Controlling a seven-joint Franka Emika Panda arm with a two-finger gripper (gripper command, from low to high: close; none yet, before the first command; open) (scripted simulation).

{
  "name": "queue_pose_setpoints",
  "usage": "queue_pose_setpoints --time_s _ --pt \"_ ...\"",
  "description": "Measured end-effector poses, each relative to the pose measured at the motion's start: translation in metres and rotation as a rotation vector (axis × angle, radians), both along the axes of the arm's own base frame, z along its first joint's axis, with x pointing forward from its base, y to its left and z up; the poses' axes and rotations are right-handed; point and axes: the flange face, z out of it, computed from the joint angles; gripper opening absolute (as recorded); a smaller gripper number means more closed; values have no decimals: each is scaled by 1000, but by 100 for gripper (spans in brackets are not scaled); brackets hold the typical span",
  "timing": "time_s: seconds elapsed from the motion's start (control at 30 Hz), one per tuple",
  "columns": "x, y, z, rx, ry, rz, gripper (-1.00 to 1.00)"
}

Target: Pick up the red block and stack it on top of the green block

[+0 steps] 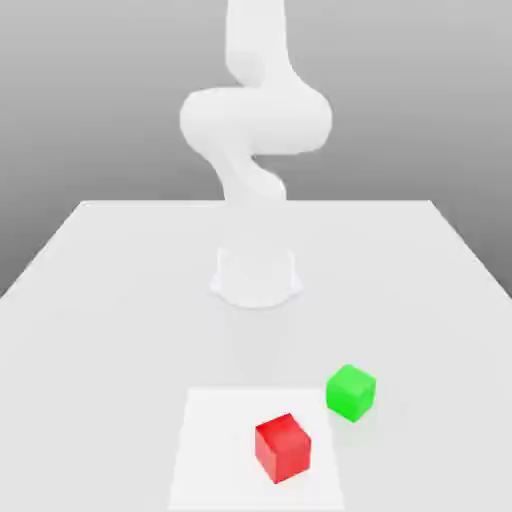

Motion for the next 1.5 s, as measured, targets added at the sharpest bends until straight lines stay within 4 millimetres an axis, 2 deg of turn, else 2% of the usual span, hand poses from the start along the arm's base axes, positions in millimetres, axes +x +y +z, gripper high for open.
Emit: queue_pose_setpoints --time_s 0.17,0.27,0.37,0.53,0.7,0.77,0.9,0.93,1.17,1.33,1.4,1.43,1.5 --pt "55 7 -99 -65 164 82 0" --pt "75 11 -160 -95 258 135 0" --pt "87 15 -223 -120 352 191 0" --pt "87 21 -327 -150 507 293 0" --pt "65 28 -426 -164 658 405 0" --pt "57 29 -458 -164 695 432 0" --pt "54 29 -506 -163 707 440 0" --pt "53 29 -517 -164 707 440 -100" --pt "53 29 -518 -164 709 440 -100" --pt "53 29 -469 -163 709 440 -100" --pt "40 48 -453 -165 707 455 -100" --pt "29 67 -447 -172 706 478 -100" --pt "6 92 -437 -176 705 496 -100"
